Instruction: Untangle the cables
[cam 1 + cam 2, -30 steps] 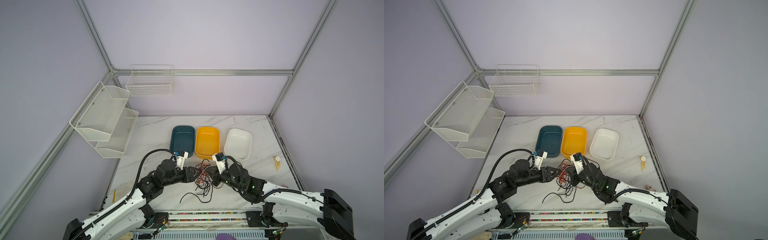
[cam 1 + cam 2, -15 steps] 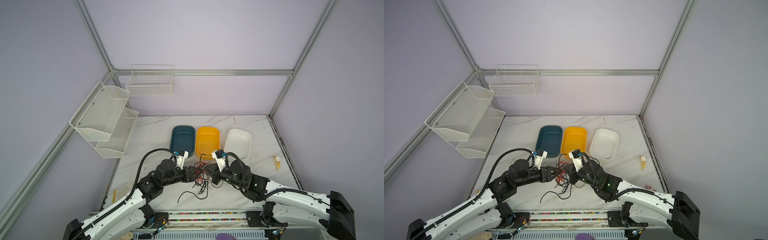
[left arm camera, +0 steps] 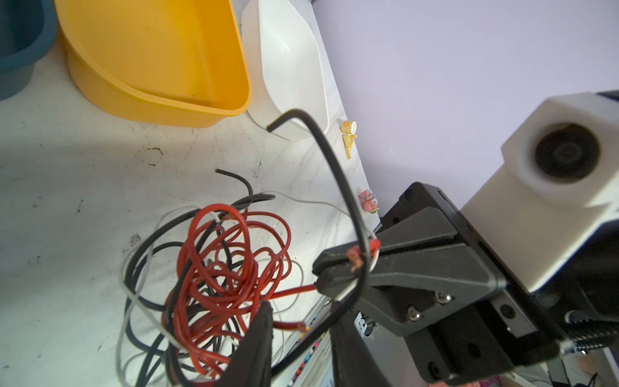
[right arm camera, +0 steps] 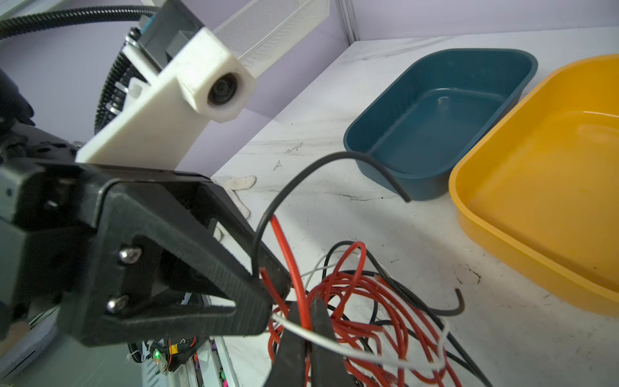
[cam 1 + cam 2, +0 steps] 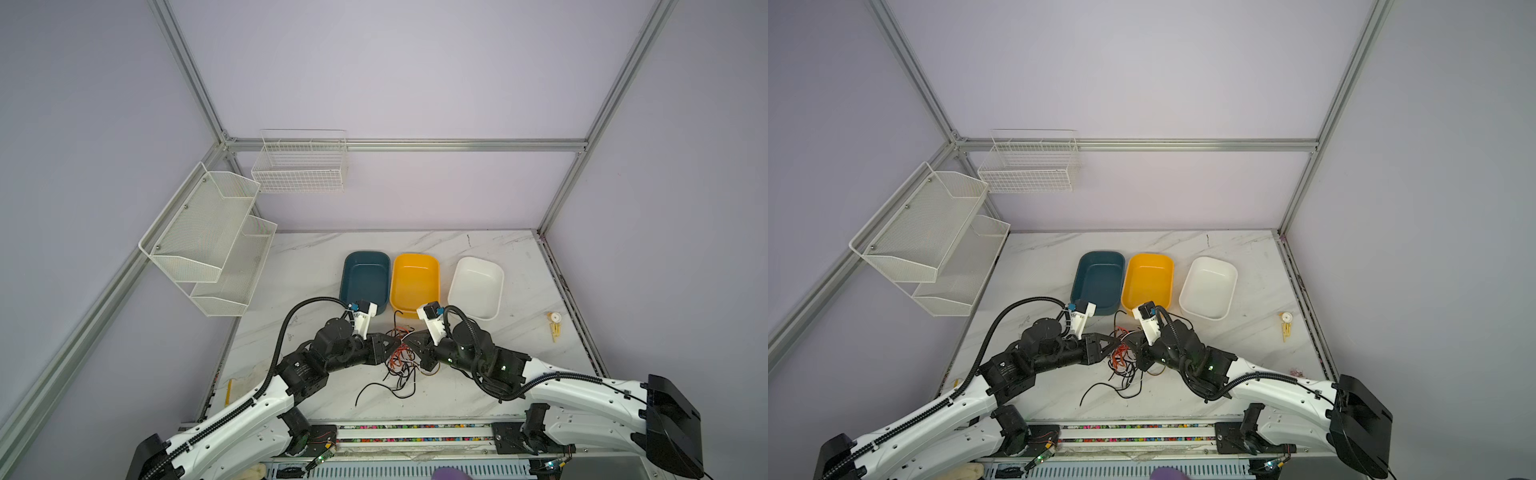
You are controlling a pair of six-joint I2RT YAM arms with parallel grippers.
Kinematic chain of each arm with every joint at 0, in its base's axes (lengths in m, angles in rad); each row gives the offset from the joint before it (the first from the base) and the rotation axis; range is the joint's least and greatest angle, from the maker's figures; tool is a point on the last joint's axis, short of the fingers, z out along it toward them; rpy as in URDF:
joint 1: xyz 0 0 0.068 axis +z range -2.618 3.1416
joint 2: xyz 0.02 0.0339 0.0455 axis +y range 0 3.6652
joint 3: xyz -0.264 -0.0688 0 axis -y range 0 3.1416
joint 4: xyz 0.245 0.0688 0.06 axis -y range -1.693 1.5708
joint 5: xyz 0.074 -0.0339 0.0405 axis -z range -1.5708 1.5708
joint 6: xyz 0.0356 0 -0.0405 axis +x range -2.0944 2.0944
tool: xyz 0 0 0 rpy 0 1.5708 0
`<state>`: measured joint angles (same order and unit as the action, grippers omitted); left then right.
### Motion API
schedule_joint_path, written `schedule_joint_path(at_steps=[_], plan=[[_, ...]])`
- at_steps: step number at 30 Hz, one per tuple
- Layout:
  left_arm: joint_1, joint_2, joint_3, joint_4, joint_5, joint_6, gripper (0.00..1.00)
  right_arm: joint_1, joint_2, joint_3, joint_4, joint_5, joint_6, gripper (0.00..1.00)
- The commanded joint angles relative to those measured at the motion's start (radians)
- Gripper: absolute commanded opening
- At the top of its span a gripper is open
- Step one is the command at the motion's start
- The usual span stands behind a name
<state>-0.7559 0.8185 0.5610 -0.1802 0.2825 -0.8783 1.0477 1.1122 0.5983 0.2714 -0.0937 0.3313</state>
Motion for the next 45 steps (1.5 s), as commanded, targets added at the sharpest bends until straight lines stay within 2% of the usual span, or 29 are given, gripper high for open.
schedule_joint_path(at_steps=[1,5,17,19,20,25,32,39,45], plan=[[-0.004,-0.038,0.073,-0.038,-0.04,0.039,0.21,-0.001,-0.006,-0.006,0.011,0.029,0.003,0.0],[-0.004,-0.063,0.082,-0.082,-0.06,0.053,0.11,-0.001,0.0,-0.02,0.006,0.058,0.011,0.0],[-0.004,-0.137,0.137,-0.186,-0.121,0.062,0.1,-0.001,0.032,-0.081,0.035,0.11,0.034,0.0],[-0.004,-0.151,0.163,-0.208,-0.138,0.068,0.03,-0.002,0.045,-0.094,0.035,0.135,0.039,0.0],[-0.004,-0.155,0.18,-0.221,-0.147,0.074,0.0,-0.002,0.052,-0.099,0.032,0.157,0.056,0.0],[-0.003,-0.159,0.274,-0.33,-0.201,0.12,0.0,-0.046,0.067,-0.128,0.011,0.212,0.159,0.0],[-0.003,-0.145,0.366,-0.403,-0.237,0.155,0.0,-0.194,0.103,-0.176,-0.008,0.136,0.244,0.0],[-0.003,-0.116,0.461,-0.419,-0.257,0.166,0.0,-0.244,0.196,-0.177,-0.022,0.087,0.282,0.0],[-0.002,-0.09,0.587,-0.455,-0.271,0.19,0.0,-0.247,0.205,-0.174,-0.034,0.102,0.294,0.0]])
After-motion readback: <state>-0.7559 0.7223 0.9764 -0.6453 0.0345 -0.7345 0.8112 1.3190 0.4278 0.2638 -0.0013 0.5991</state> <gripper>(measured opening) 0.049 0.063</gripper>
